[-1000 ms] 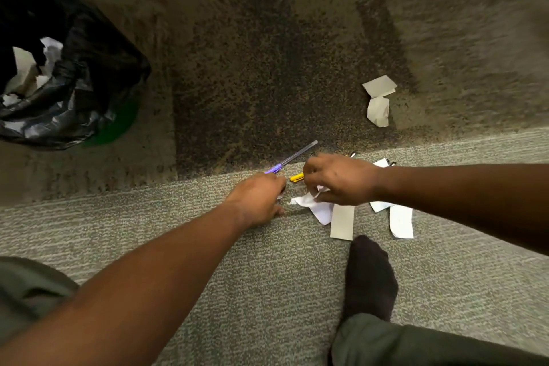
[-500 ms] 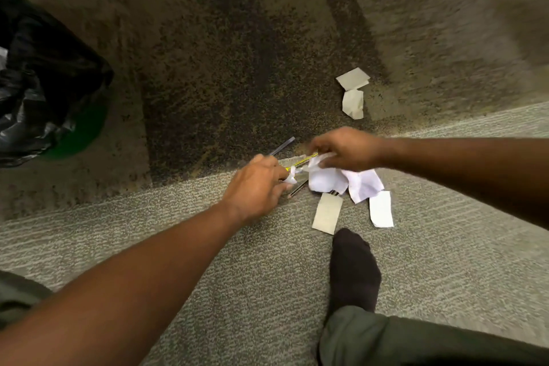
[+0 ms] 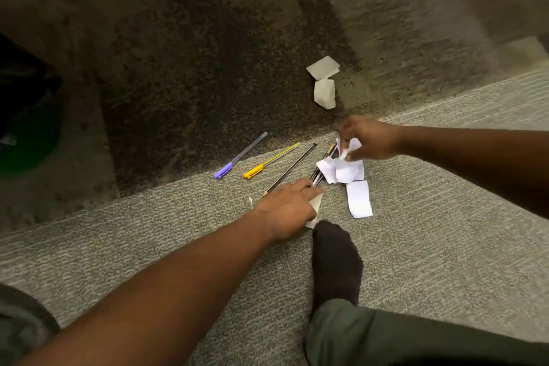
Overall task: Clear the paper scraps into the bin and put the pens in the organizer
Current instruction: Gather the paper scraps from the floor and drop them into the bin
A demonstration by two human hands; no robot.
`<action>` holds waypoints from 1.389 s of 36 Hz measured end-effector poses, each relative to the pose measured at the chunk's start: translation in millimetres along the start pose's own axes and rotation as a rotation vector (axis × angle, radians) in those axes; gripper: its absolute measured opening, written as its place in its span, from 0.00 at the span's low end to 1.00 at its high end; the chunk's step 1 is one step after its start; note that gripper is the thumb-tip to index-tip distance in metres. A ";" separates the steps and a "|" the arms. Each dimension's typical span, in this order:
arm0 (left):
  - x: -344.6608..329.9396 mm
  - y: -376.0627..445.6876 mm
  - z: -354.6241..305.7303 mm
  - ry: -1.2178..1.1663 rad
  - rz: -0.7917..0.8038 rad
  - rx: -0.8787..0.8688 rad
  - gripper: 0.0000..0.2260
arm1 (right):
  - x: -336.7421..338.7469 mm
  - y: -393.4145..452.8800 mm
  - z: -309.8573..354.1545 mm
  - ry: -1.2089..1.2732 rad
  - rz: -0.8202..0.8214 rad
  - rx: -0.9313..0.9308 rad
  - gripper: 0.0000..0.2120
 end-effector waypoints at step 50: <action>19.4 99.0 -34.2 -0.368 -0.270 0.026 0.10 | 56.4 84.0 -19.6 0.720 -0.322 -0.352 0.22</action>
Point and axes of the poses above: each hand's wrist, its own y-axis towards the middle knuckle, its own x-axis out of the back of the hand, z = x × y, the point moved 6 cm from there along y, towards the middle knuckle, and after that the axes turned 11 degrees about -x, right-handed, at the moved point
